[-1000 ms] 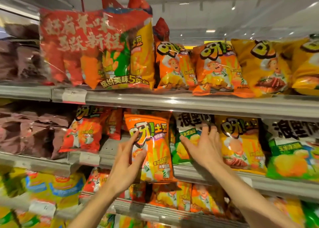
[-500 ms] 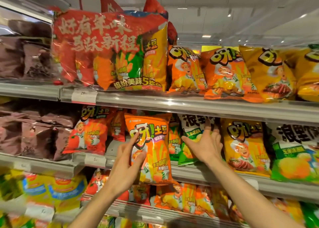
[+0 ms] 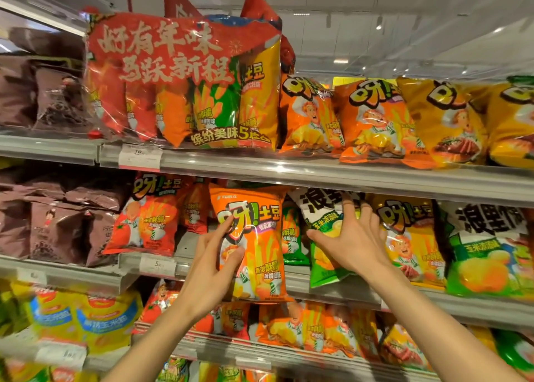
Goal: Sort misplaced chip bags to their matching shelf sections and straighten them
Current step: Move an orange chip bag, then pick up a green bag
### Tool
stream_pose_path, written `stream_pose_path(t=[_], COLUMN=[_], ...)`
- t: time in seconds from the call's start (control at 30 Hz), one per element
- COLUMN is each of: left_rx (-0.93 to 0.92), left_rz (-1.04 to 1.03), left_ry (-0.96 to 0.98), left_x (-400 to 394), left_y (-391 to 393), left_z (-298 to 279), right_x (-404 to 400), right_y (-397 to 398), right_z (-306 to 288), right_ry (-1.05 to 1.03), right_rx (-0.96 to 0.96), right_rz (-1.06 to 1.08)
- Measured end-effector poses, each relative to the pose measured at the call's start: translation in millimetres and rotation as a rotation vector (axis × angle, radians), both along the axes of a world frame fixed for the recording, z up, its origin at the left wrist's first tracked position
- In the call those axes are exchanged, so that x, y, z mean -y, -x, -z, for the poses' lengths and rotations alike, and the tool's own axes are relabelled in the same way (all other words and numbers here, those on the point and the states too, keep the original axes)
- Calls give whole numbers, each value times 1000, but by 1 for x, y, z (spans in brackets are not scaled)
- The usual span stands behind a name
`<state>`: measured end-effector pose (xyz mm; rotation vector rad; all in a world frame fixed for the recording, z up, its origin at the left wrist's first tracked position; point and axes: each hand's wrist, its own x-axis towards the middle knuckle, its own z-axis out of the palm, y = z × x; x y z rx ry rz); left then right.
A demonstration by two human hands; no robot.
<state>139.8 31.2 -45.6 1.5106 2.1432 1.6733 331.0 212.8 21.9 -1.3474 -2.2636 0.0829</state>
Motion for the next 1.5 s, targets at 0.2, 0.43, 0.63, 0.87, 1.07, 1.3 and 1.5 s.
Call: stream_pose_path(t=[0.2, 0.43, 0.63, 0.87, 1.07, 1.3, 1.5], left_rx=[-10, -74, -72, -98, -167, -304, 294], left_rz=[94, 126, 92, 34, -14, -120, 381], left_ry=[-13, 39, 133, 128, 248, -95, 211], left_x=[-50, -125, -161, -172, -172, -150, -135], left_y=[-27, -68, -93, -98, -98, -108, -130], left_z=[-4, -14, -18, -13, -8, -14, -33], right_x=[-6, -18, -26, -34, -37, -31, -14], right_y=[-60, -136, -177, -186, -186, -182, -152], right_z=[12, 24, 30, 35, 37, 40, 35], right_ry=[-93, -101, -37, -31, -16, -7, 13], right_rx=[-14, -46, -74, -105, -139, -225, -258], right_rz=[95, 241, 287, 251, 212, 126, -60])
